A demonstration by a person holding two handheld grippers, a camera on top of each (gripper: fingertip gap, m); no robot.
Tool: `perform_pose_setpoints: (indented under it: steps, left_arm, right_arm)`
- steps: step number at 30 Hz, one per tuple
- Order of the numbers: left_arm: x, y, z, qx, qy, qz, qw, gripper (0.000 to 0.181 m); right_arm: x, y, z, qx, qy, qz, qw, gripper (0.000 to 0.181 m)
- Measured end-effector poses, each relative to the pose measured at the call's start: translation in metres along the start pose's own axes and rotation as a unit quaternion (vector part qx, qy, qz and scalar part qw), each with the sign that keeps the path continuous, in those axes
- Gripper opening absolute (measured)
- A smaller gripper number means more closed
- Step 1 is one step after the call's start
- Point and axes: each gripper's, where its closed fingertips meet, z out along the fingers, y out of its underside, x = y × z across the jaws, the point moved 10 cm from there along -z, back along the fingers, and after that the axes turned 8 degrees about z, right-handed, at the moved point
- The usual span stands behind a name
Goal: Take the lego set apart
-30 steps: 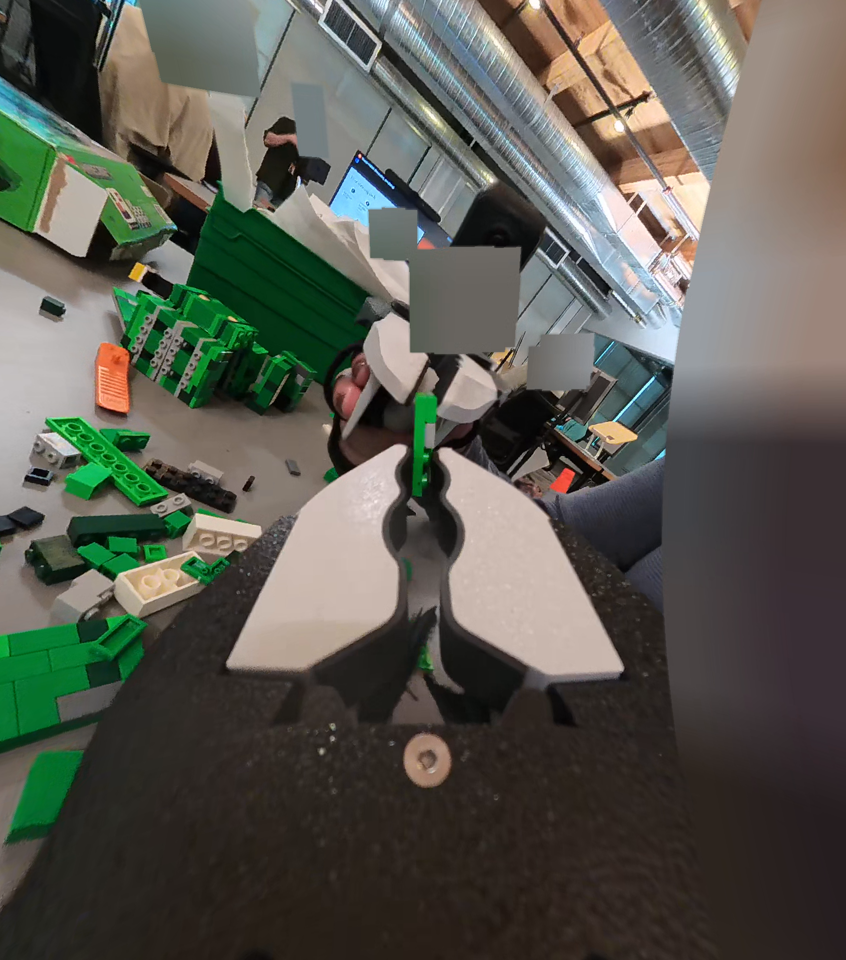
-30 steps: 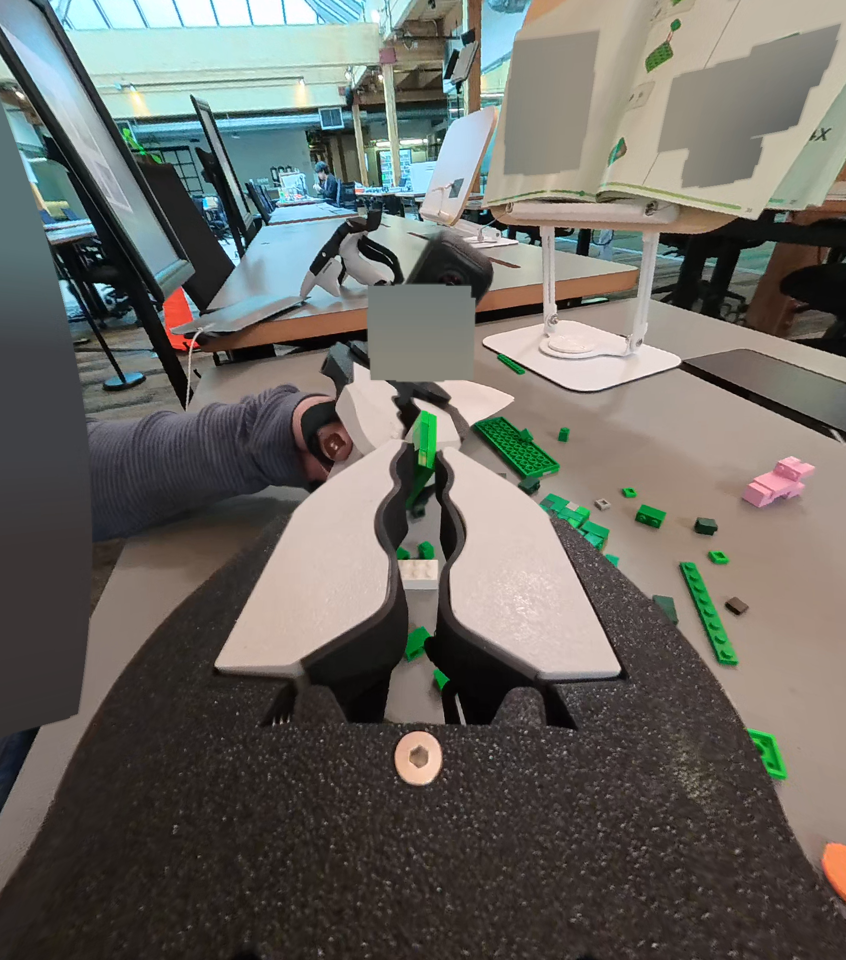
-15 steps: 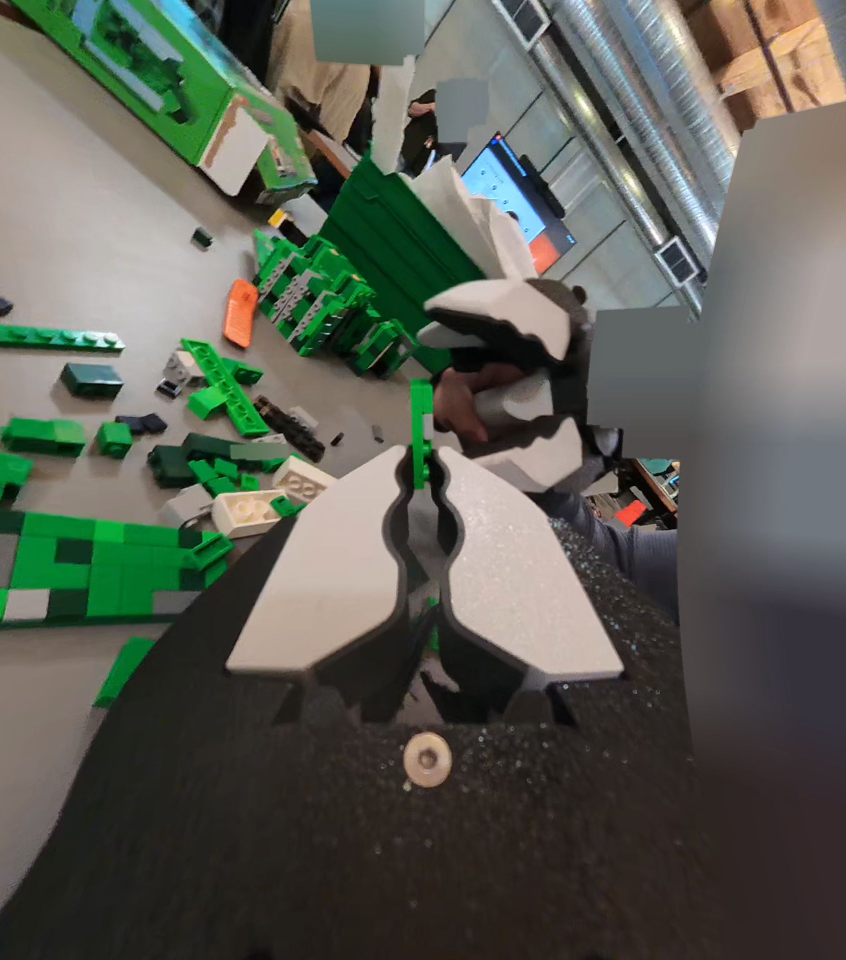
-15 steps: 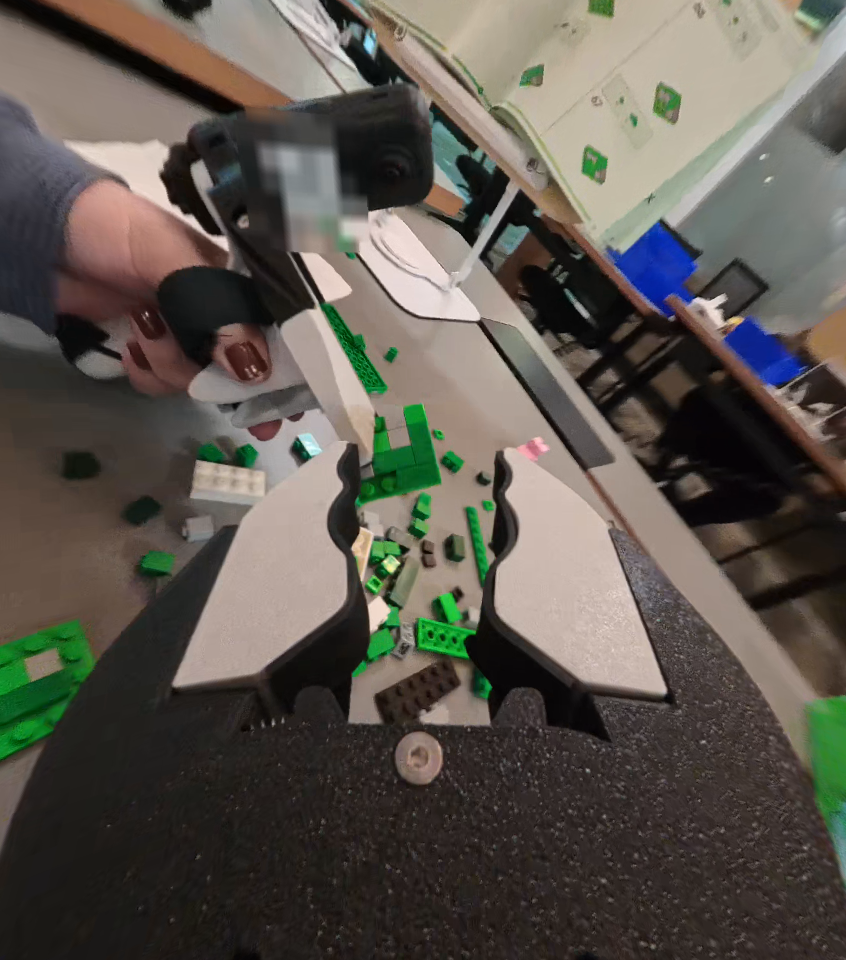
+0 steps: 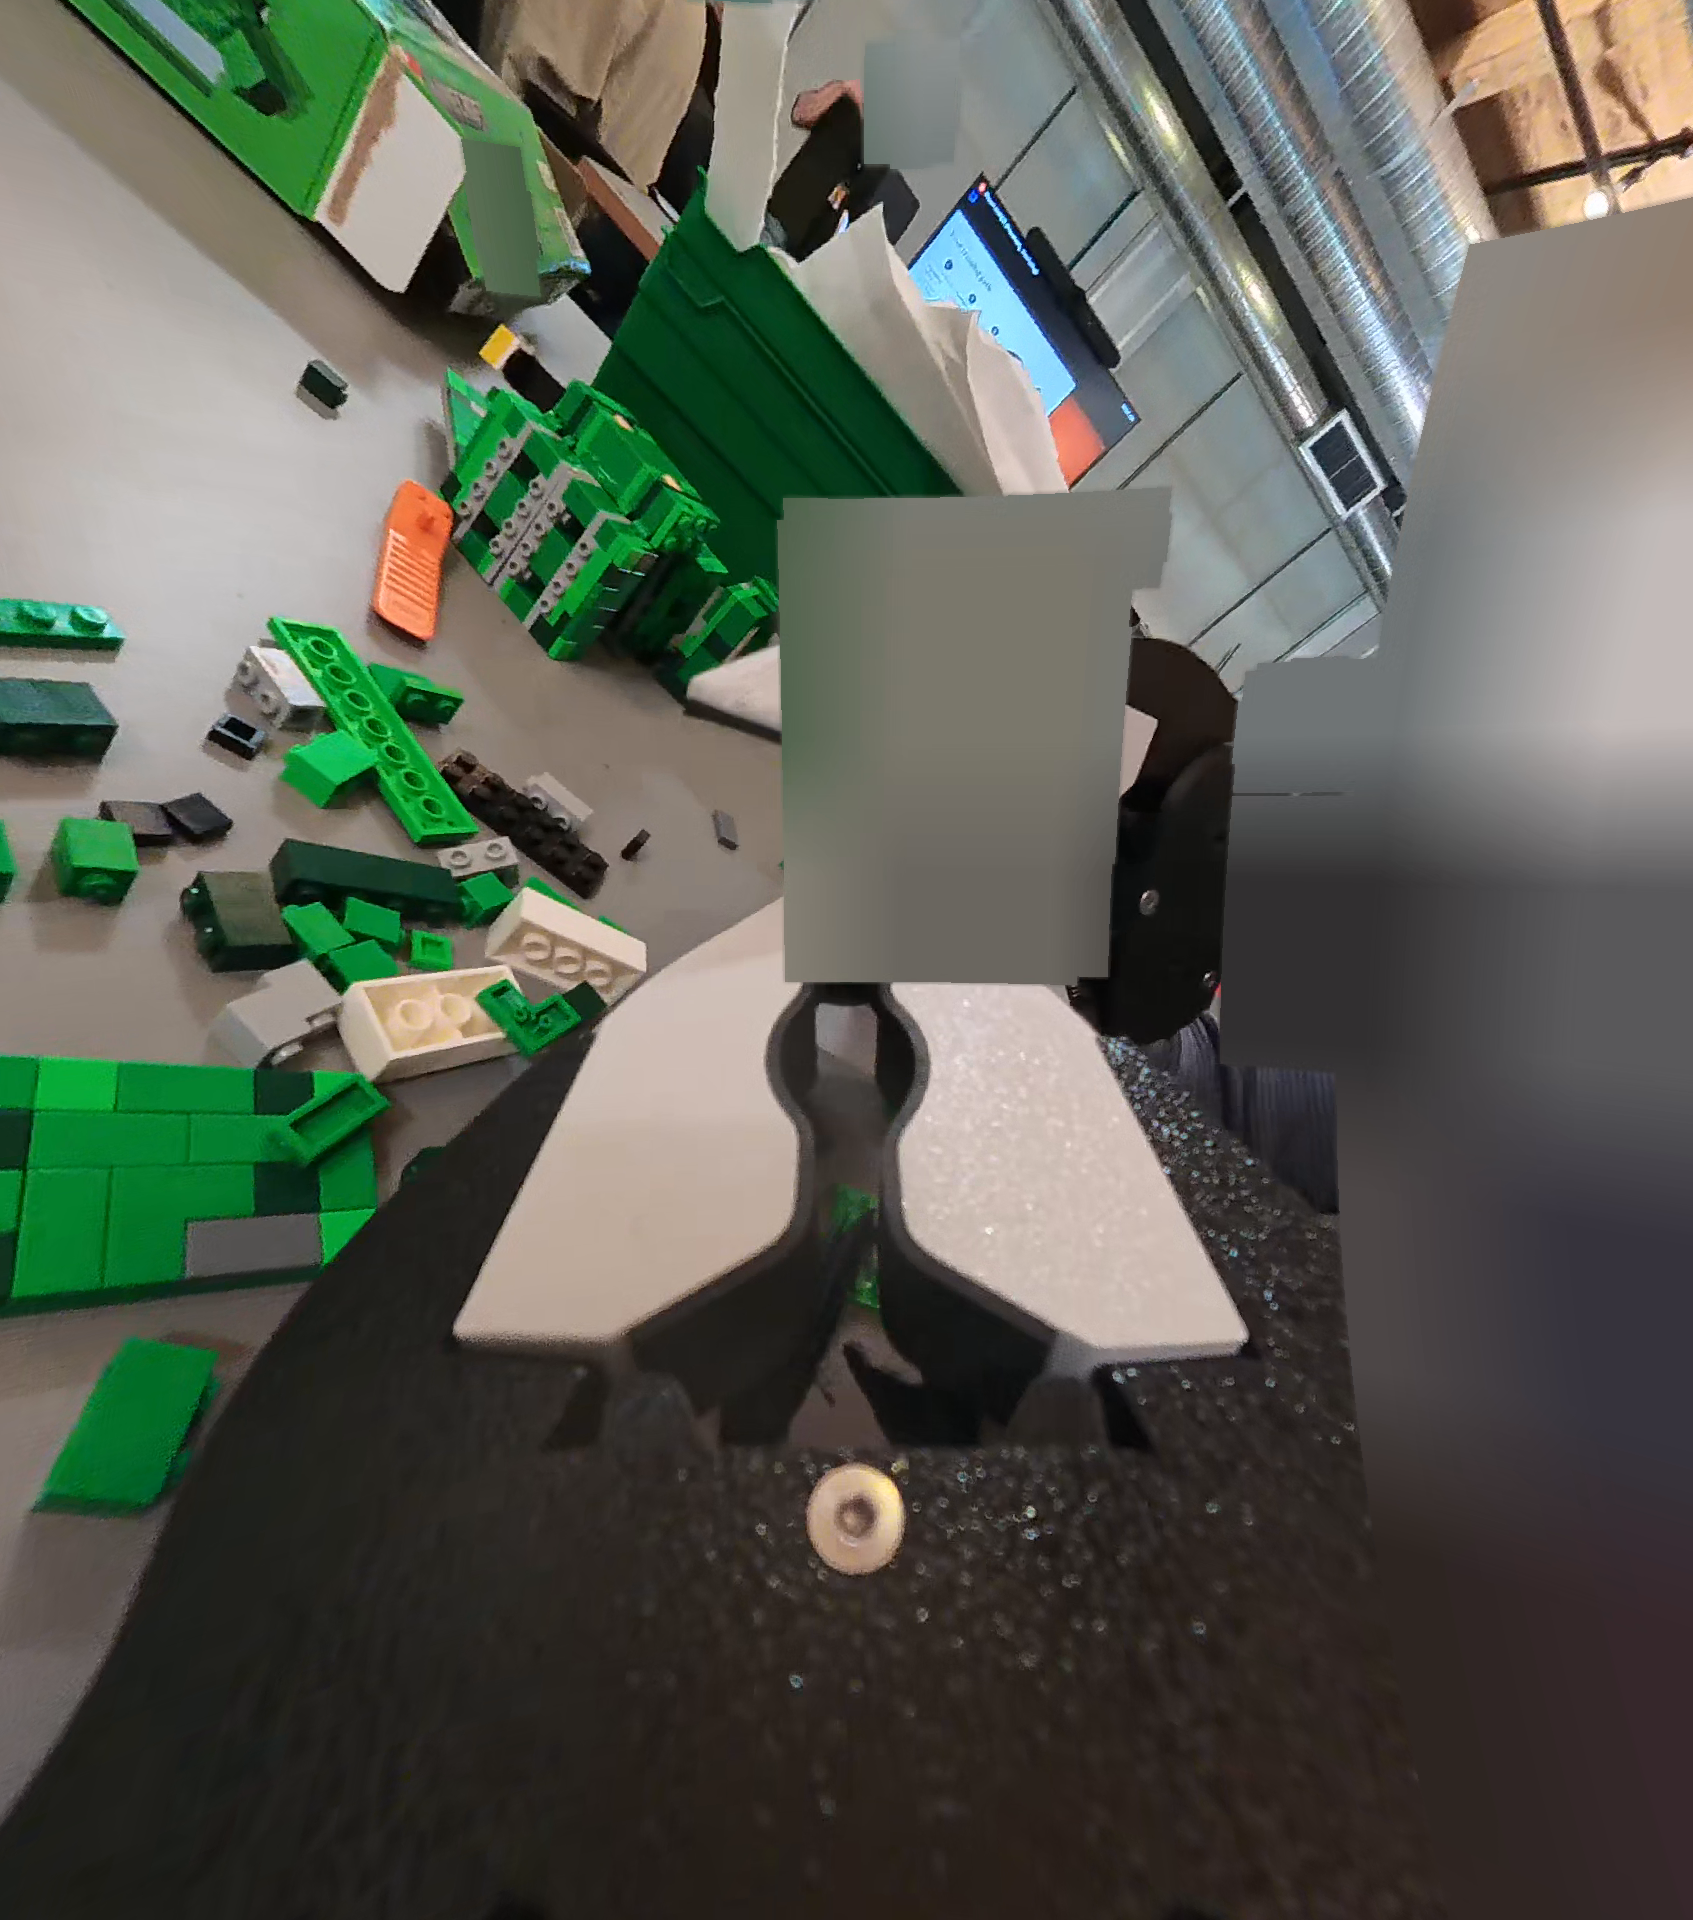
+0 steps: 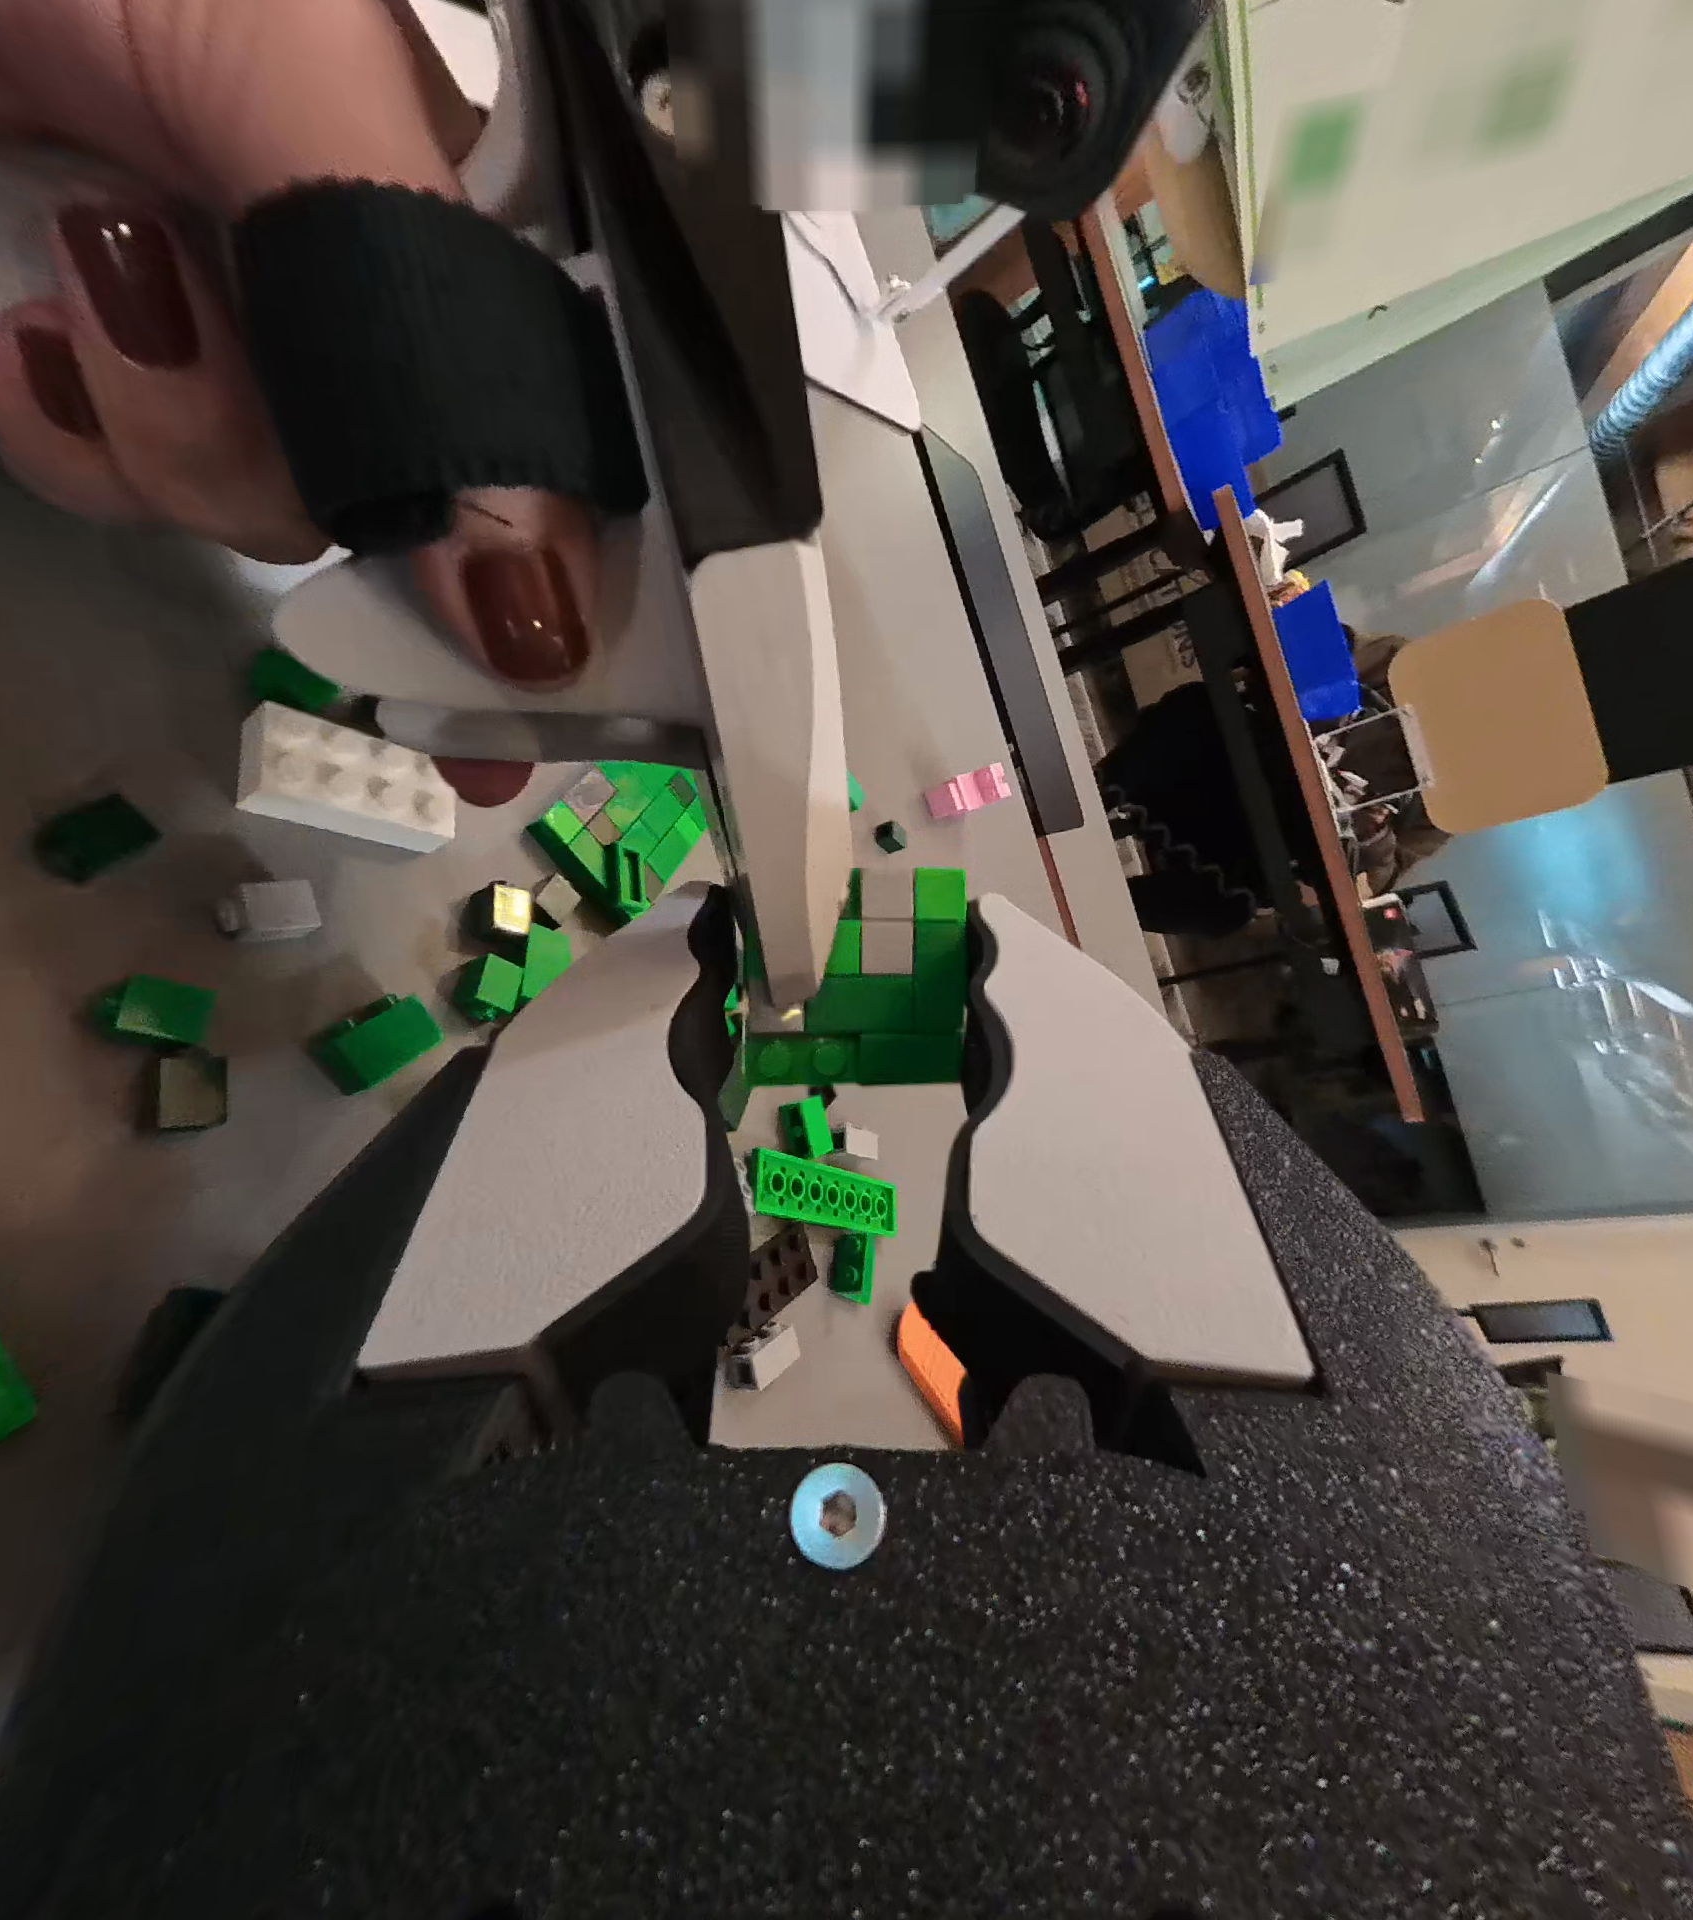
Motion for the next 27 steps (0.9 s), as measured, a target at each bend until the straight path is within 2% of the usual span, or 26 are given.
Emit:
perform_pose_setpoints:
  steps: [2, 4, 8, 14, 17, 22, 23, 24, 27]
  left_arm:
    - [0.000, 0.000, -0.002, 0.000, -0.008, 0.003, 1.000, 0.005]
    - [0.000, -0.001, -0.002, -0.001, -0.011, 0.008, 1.000, 0.005]
    - [0.001, -0.001, -0.002, 0.001, -0.006, 0.013, 1.000, 0.005]
    - [0.001, 0.001, 0.002, -0.010, 0.003, 0.016, 1.000, 0.005]
    - [0.002, 0.001, 0.002, -0.018, 0.004, 0.019, 1.000, 0.005]
    - [0.001, 0.002, 0.004, -0.012, 0.007, 0.016, 1.000, 0.005]
    - [0.000, 0.001, 0.005, -0.009, 0.010, 0.015, 1.000, 0.010]
    - [0.000, 0.000, 0.006, 0.005, 0.018, 0.009, 1.000, 0.023]
    - [0.000, 0.000, 0.005, 0.004, 0.011, 0.024, 1.000, 0.006]
  right_arm:
    - [0.002, 0.001, 0.001, -0.013, 0.010, 0.003, 1.000, 0.046]
    - [0.002, 0.003, 0.002, -0.019, -0.003, 0.009, 1.000, 0.037]
    - [0.001, 0.003, 0.000, -0.006, 0.004, 0.000, 1.000, 0.037]
    - [-0.003, 0.001, 0.006, -0.024, 0.018, -0.016, 0.999, 0.060]
    - [-0.004, 0.004, 0.008, -0.042, 0.024, -0.024, 0.999, 0.041]
    - [-0.003, 0.005, 0.008, -0.043, 0.021, -0.020, 0.999, 0.040]
    - [-0.003, 0.006, 0.008, -0.042, 0.019, -0.019, 0.999, 0.040]
    - [-0.004, 0.006, 0.008, -0.035, 0.010, -0.017, 0.999, 0.040]
    - [-0.009, 0.003, 0.009, -0.029, -0.006, -0.023, 0.999, 0.040]
